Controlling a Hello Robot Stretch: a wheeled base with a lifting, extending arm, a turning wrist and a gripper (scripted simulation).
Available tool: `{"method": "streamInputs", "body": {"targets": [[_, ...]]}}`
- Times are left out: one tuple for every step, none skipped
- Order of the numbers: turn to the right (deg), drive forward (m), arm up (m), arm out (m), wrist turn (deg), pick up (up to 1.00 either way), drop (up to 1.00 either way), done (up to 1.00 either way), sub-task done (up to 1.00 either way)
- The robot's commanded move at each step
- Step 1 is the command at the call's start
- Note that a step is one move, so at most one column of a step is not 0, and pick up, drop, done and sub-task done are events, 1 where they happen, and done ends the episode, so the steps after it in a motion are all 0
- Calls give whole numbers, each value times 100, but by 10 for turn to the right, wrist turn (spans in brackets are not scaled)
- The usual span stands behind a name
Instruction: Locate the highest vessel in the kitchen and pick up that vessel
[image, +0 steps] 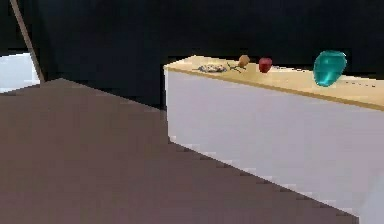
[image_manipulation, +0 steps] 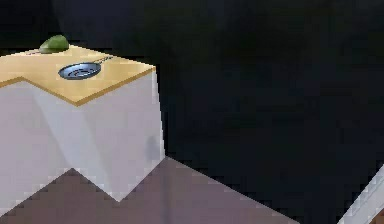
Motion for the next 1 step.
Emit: {"method": "streamInputs", "body": {"targets": [[60, 0, 0, 0, 0, 0, 0, 0, 0]]}}
